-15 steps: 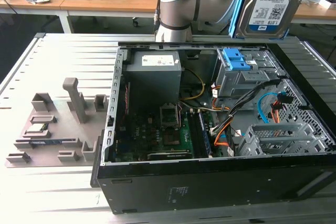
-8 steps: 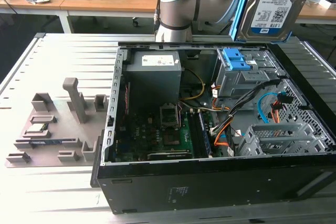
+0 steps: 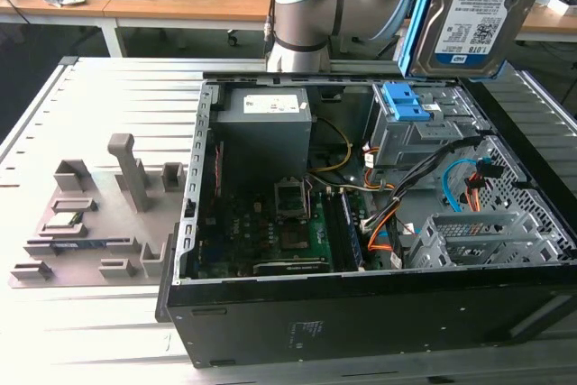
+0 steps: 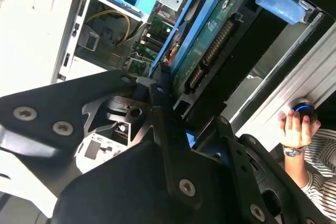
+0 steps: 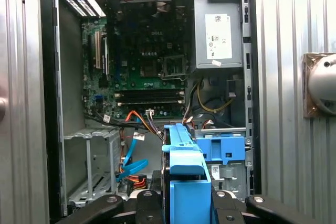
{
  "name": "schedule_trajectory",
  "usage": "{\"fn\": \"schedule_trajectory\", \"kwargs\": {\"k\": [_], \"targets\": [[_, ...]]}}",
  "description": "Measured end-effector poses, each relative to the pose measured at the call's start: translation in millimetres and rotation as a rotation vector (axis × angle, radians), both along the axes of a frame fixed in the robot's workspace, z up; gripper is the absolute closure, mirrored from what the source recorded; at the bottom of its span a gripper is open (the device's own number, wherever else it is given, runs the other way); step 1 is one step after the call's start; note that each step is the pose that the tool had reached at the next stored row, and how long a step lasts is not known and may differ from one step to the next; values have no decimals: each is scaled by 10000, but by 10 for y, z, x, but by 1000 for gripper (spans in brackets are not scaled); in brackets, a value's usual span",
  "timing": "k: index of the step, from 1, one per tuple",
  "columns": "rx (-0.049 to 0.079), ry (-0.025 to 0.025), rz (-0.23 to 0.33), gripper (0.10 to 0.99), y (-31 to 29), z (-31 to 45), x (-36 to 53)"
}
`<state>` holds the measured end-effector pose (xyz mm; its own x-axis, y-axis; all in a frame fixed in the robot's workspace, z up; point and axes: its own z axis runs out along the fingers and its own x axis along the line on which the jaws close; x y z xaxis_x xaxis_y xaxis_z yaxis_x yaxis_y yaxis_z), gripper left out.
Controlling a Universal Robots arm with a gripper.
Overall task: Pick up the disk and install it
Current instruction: 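Pick up the disk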
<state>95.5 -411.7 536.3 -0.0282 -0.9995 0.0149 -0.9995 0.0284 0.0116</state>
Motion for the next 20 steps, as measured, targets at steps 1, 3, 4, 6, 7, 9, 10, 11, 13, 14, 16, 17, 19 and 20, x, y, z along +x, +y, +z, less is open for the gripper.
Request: {"fn": "schedule_trajectory", "kwargs": {"k": [1,3,4,6,7,9,10,11,13,14,16,17,19,20], "targets": [[-4,0,1,722,-9,0,0],[-24,0,0,722,-50,-1,0],[-31,0,0,722,-69,-1,0],[-40,0,0,722,-88,-1,0],[-45,0,0,722,-100,-1,0],[-55,0,0,722,-124,-2,0],[-60,0,0,722,-133,-1,0],[-71,0,0,722,-153,-2,0],[-82,0,0,722,-176,-2,0],[-89,0,0,722,-190,-2,0],[-106,0,0,722,-229,-3,0],[-112,1,0,722,-240,-3,0],[-129,0,0,722,-274,-3,0],[-137,0,0,722,-292,-4,0]]}}
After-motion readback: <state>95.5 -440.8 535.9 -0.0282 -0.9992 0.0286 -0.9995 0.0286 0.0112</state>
